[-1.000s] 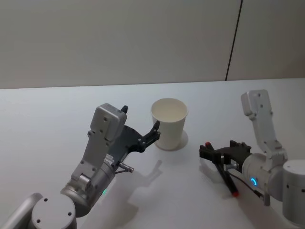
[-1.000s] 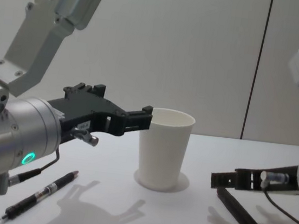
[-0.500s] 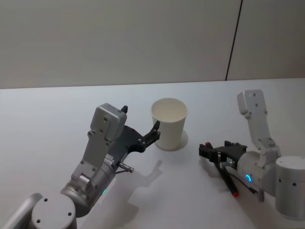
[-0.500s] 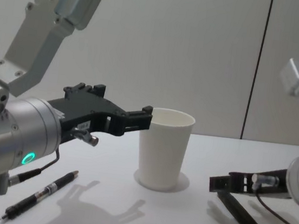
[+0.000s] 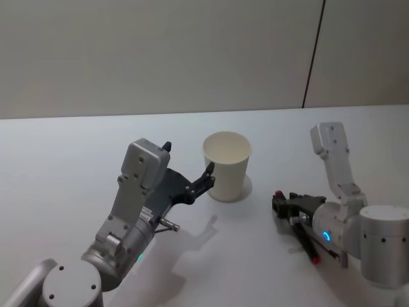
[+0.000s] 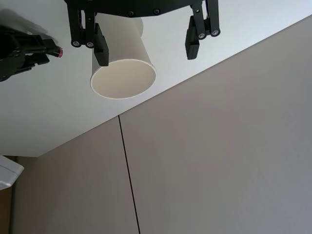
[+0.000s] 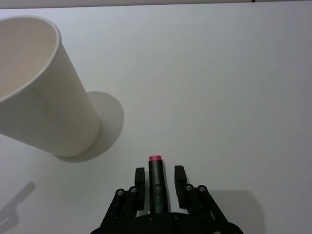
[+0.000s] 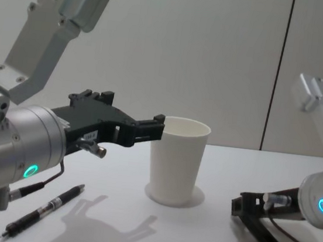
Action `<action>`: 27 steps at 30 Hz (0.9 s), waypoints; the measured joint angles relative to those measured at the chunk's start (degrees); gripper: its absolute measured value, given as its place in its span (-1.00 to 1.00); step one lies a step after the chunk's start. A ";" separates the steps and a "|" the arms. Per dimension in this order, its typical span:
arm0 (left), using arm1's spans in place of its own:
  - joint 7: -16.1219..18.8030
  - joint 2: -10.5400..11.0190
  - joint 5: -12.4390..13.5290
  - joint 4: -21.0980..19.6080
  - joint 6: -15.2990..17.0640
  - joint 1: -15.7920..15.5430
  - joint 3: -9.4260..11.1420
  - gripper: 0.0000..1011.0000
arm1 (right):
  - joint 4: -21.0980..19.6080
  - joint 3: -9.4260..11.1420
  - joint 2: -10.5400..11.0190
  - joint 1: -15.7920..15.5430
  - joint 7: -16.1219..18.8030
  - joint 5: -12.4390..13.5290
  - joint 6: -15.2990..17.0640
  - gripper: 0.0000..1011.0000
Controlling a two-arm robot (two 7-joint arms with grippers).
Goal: Place the pen into the pen holder.
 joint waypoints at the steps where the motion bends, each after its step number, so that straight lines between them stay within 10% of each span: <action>1: 0.00 0.00 0.00 -0.01 0.00 0.00 0.00 0.99 | 0.32 0.00 -0.11 0.21 -0.09 -0.14 0.15 -0.27; 8: -0.01 0.00 0.00 0.00 0.00 0.00 0.00 0.99 | 1.43 0.01 -0.58 0.85 -0.45 -0.58 0.61 -0.67; 27: 0.00 0.00 0.00 -0.01 0.00 0.00 0.00 0.99 | 0.28 -0.58 -0.74 0.08 -0.03 -2.96 -2.39 -0.68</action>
